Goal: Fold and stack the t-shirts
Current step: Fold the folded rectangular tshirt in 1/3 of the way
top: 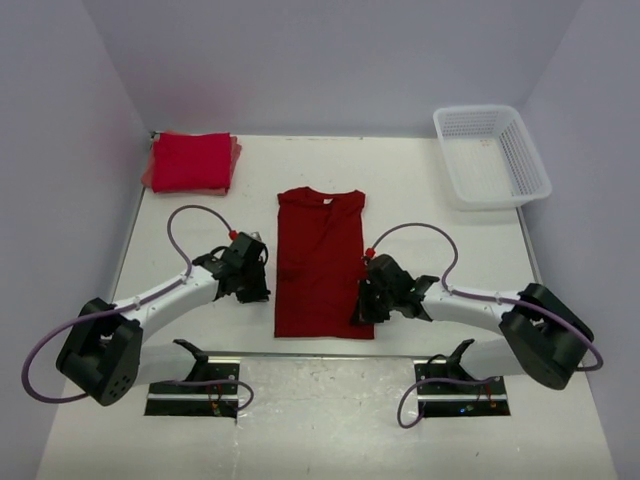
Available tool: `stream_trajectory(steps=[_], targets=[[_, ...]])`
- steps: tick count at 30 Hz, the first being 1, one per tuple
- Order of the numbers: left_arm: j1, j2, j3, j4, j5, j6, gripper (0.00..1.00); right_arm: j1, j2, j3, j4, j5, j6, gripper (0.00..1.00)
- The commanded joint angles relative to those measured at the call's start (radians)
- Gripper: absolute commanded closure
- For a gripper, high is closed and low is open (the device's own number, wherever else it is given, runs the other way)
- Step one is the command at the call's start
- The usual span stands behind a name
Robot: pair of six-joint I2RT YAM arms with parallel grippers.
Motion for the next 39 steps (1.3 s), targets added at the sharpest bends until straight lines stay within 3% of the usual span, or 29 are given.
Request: stream_trajectory(steps=[1, 4, 9, 12, 22, 39], targets=[[-0.009, -0.057, -0.019, -0.022, -0.022, -0.027, 1.00, 0.045, -0.088, -0.051, -0.102, 0.098, 0.050, 1.00], [-0.013, -0.094, -0.002, -0.038, -0.034, -0.013, 1.00, 0.068, -0.144, -0.033, -0.105, 0.124, 0.030, 1.00], [-0.026, -0.186, 0.059, -0.090, -0.080, 0.008, 1.00, 0.092, -0.311, 0.007, -0.199, 0.180, 0.021, 0.76], [-0.026, -0.214, 0.078, -0.144, -0.054, 0.014, 0.94, 0.094, -0.403, -0.018, -0.271, 0.189, 0.065, 0.65], [-0.026, -0.241, 0.041, -0.154, 0.050, 0.047, 0.92, 0.095, -0.662, -0.232, -0.325, 0.154, 0.235, 0.55], [-0.024, -0.240, 0.058, -0.187, 0.095, 0.076, 0.92, 0.108, -0.511, -0.283, -0.197, 0.170, 0.291, 0.57]])
